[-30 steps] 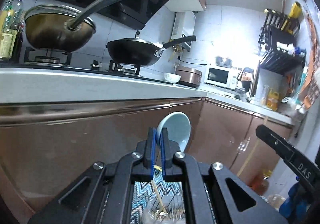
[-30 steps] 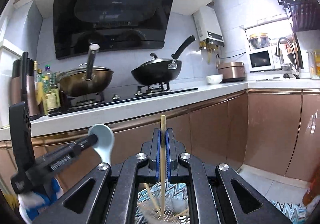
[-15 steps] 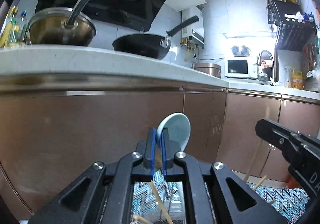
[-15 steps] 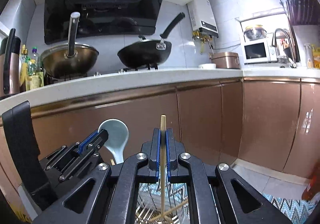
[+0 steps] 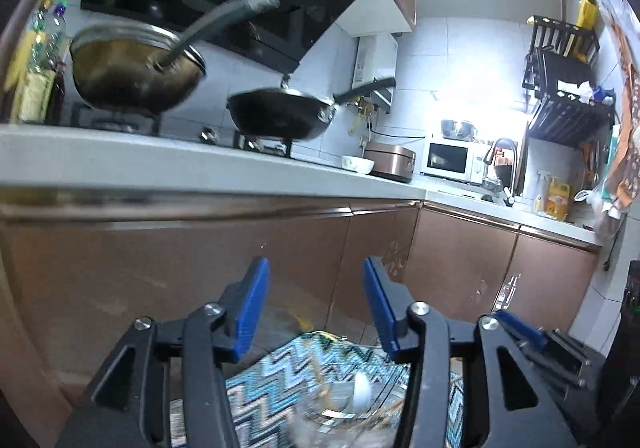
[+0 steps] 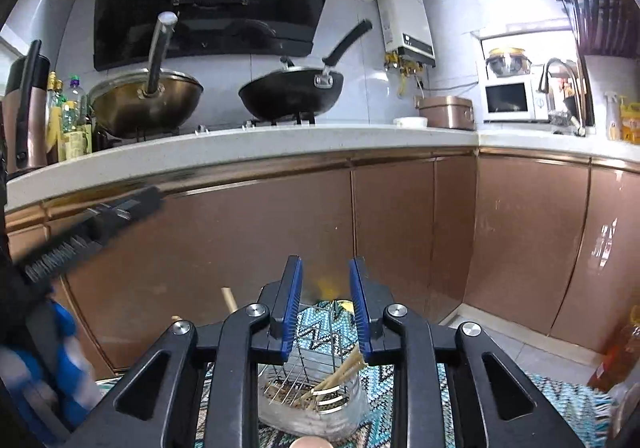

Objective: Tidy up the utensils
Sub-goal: 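Lower the spoon and chopstick into the wire rack and open both grippers, then withdraw both open tools up and away from the wire rack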

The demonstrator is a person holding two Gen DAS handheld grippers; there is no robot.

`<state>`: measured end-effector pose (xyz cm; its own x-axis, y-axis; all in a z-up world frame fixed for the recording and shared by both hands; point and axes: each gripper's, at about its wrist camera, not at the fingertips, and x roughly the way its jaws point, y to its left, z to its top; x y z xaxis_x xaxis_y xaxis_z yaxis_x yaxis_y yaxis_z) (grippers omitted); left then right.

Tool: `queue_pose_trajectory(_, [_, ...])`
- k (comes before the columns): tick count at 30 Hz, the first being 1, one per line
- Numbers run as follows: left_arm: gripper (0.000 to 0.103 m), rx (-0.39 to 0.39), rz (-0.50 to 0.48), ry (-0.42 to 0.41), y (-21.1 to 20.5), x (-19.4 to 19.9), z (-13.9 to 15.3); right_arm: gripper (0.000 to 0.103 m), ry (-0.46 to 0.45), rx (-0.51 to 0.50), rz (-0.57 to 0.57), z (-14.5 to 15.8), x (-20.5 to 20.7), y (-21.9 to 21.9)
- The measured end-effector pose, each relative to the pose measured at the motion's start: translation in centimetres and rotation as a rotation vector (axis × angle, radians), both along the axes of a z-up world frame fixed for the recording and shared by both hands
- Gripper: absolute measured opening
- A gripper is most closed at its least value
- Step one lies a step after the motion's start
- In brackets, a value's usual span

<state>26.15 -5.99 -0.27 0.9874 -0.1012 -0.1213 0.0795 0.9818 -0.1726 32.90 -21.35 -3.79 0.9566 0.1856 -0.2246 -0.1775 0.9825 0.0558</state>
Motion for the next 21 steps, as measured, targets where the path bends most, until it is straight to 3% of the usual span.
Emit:
queue_pose_trajectory(6, [0.054,0.082,-0.018,0.045,5.8,-6.1,3.1,0.031,-0.024,-0.017,-0.009,3.3,-5.6,-0.2])
queue_pose_trajectory(12, [0.056,0.038,0.01,0.085,11.0,-10.9,3.4,0.031,0.028,0.006,-0.018,4.5,-10.5,-0.3])
queue_pose_trajectory(21, [0.062,-0.028,0.042,0.097,14.3,-14.9,3.2,0.031,0.037,-0.023,-0.025,6.2,-16.5,0.5])
